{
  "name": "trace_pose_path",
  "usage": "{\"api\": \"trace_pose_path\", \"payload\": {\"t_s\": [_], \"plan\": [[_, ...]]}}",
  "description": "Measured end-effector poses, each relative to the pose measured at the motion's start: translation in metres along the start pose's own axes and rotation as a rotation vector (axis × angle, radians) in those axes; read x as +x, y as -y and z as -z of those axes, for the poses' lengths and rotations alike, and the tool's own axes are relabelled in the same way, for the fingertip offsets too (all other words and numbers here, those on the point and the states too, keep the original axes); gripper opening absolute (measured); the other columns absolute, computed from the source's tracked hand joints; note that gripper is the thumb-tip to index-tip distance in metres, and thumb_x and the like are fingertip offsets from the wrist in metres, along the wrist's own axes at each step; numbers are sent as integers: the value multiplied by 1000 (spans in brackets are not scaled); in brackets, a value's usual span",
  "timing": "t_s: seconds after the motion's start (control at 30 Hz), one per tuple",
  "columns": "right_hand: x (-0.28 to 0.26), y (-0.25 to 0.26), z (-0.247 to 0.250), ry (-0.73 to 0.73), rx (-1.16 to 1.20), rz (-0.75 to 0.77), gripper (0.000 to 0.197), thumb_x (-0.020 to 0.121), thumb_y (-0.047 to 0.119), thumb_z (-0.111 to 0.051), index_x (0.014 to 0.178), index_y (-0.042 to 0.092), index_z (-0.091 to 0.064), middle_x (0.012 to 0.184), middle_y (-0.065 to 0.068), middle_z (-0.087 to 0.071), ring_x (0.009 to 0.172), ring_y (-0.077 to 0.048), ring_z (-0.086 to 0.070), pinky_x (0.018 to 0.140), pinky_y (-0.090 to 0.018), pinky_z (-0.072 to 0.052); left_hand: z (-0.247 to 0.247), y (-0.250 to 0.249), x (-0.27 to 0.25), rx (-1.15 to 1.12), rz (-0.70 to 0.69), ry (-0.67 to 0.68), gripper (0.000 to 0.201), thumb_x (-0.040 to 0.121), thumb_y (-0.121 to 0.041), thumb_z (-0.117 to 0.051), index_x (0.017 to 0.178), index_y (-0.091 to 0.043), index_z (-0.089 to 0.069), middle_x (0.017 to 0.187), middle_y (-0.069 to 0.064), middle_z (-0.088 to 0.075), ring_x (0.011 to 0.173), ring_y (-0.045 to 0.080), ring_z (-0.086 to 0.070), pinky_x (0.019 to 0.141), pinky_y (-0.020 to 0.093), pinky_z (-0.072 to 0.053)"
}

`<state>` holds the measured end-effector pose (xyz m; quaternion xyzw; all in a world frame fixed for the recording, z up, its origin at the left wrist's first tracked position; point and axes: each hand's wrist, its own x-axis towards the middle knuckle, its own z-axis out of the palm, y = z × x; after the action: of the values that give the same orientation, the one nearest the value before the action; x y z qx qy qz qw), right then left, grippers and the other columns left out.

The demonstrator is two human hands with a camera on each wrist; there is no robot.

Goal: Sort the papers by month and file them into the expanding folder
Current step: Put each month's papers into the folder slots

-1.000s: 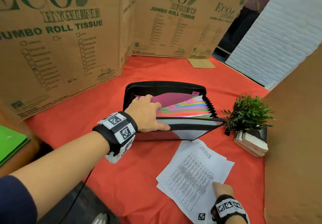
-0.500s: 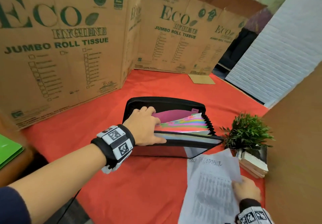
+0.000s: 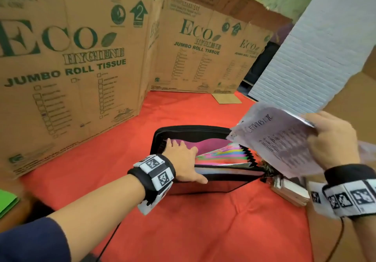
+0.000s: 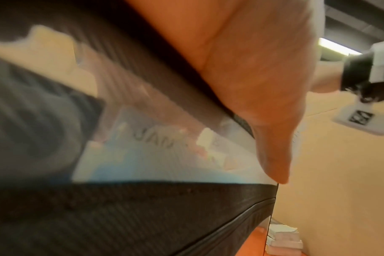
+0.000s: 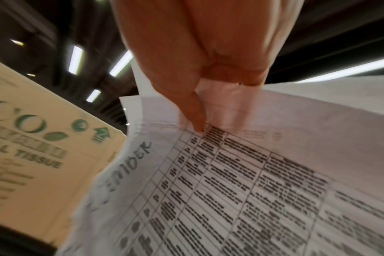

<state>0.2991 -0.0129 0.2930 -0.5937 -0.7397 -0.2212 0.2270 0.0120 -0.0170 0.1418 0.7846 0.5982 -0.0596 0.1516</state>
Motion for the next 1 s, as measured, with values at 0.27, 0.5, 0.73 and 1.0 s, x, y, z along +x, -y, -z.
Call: {"api": "trace_pose_path", "payload": {"t_s": [0.27, 0.5, 0.73, 1.0], "plan": [[59, 86, -23, 25, -297, 400, 20, 83, -4, -59, 87, 11, -71, 76, -7, -65, 70, -30, -56, 66, -38, -39, 2, -2, 0, -43, 51, 40, 117, 64, -87, -52, 150, -13, -21, 157, 31, -4, 143, 54, -1, 115, 64, 2], [67, 147, -43, 195, -391, 584, 24, 81, 3, -44, 78, 13, -66, 72, -3, -60, 73, -27, -57, 68, -38, -41, -2, 1, -1, -47, 22, -5, 115, 67, -87, -51, 149, -10, -25, 158, 27, -8, 146, 44, -2, 115, 64, 0], [82, 154, -45, 208, -399, 537, 22, 82, 2, -48, 83, 16, -65, 79, -2, -62, 79, -28, -57, 67, -37, -37, -6, 3, -2, -53, -25, -133, 99, 71, -79, -55, 136, -5, -45, 148, 28, -27, 139, 42, -22, 114, 61, -15], [78, 150, -41, 324, -409, 555, 33, 88, 2, -41, 98, 22, -65, 88, 6, -60, 88, -20, -53, 70, -31, -33, 1, 7, 0, 36, -49, -281, 84, 69, -86, -45, 107, -14, -66, 101, 6, -57, 105, 28, -38, 90, 44, -34]]}}
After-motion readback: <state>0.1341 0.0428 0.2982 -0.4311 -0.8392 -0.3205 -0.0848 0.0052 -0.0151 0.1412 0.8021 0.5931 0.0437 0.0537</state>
